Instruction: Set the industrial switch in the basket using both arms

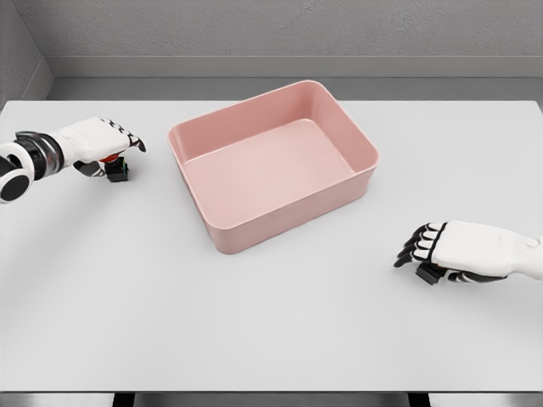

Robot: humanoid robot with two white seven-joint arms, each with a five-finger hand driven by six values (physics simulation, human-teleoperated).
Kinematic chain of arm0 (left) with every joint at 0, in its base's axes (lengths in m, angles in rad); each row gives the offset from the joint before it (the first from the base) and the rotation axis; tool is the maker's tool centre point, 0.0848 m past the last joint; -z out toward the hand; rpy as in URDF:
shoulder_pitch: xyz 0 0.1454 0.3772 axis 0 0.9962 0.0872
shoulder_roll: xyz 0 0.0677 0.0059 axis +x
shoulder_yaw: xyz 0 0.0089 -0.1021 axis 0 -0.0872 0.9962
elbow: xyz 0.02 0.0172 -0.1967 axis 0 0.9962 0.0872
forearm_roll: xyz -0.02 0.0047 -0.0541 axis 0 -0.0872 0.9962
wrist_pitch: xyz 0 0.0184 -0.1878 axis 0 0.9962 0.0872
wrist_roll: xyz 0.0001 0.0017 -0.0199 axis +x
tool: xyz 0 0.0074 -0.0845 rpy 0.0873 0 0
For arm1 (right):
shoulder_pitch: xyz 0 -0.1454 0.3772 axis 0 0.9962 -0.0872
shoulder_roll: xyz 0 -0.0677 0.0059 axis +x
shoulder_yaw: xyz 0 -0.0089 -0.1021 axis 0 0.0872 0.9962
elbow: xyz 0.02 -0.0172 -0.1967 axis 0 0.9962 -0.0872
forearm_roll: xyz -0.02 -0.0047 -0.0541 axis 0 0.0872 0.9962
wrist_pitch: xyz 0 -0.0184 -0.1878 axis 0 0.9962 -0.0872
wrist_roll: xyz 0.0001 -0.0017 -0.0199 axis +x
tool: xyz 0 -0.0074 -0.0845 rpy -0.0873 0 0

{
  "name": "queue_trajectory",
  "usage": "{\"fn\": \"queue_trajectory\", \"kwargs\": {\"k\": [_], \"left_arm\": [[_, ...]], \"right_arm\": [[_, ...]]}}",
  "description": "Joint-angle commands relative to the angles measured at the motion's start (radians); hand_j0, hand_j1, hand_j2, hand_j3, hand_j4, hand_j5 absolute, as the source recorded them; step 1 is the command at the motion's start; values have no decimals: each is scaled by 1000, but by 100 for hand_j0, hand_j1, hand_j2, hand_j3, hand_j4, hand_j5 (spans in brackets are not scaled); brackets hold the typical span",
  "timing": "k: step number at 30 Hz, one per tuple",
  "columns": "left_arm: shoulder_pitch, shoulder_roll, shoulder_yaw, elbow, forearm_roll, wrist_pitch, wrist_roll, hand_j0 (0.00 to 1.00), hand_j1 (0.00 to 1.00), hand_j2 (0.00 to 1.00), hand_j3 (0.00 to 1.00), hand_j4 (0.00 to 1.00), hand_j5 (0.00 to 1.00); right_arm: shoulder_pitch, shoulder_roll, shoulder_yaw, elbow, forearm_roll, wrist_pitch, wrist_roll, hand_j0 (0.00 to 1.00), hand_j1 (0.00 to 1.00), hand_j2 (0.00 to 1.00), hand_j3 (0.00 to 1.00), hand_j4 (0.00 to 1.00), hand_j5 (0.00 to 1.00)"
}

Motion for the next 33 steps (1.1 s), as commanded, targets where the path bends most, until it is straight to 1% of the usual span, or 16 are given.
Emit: {"fn": "queue_trajectory", "kwargs": {"k": [1,3,6,8,10,12,15,16,19,21,27,28,30,32,33], "left_arm": [[0,0,1,0,-1,-4,-1,73,73,73,73,73,73],[0,0,1,-1,-1,-5,1,71,71,71,71,71,71],[0,2,1,-1,-1,-5,1,70,70,70,70,70,70],[2,0,1,-1,-9,-7,1,70,70,70,70,70,70],[2,0,1,-1,-14,-7,1,70,70,70,70,70,70],[2,0,1,-3,-14,-7,1,67,67,67,67,67,67],[3,0,1,-4,-14,-7,1,63,63,63,63,63,63],[3,0,1,-4,-14,-8,1,61,61,61,61,61,61],[3,0,1,-4,-14,-8,1,57,57,57,57,57,57],[3,0,1,-4,-15,-8,1,54,54,54,54,54,54],[3,0,1,-6,-15,-8,1,48,48,48,48,48,48],[3,0,1,-6,-15,-10,1,48,48,48,48,48,48],[3,0,1,-7,-14,-10,1,46,46,46,46,46,46],[2,10,1,-12,-11,-34,1,45,45,45,45,45,45],[-2,13,1,-15,-8,-42,1,45,45,45,45,45,45]], "right_arm": [[0,-1,0,-1,-6,1,1,77,77,77,77,77,77],[0,2,-2,-1,-6,1,15,73,73,73,73,73,73],[0,5,-2,-1,-4,1,21,69,69,69,69,69,69],[0,5,-2,-1,-4,1,23,65,65,65,65,65,65],[2,2,-25,0,-4,1,23,62,62,62,62,62,62],[2,4,-26,0,14,1,23,56,56,56,56,56,56],[2,5,-36,0,16,1,23,54,54,54,54,54,54],[3,5,-40,0,16,1,21,51,51,51,51,51,51],[2,7,-42,0,16,1,20,49,49,49,49,49,49],[2,7,-62,0,14,1,17,47,47,47,47,47,47],[-5,10,-85,0,14,1,14,47,47,47,47,47,47],[-9,19,-85,0,14,1,15,47,47,47,47,47,47],[-11,25,-114,0,13,1,18,47,47,47,47,47,47],[-14,25,-118,0,14,1,18,47,47,47,47,47,47],[-17,36,-120,0,14,1,20,47,47,47,47,47,47]]}}
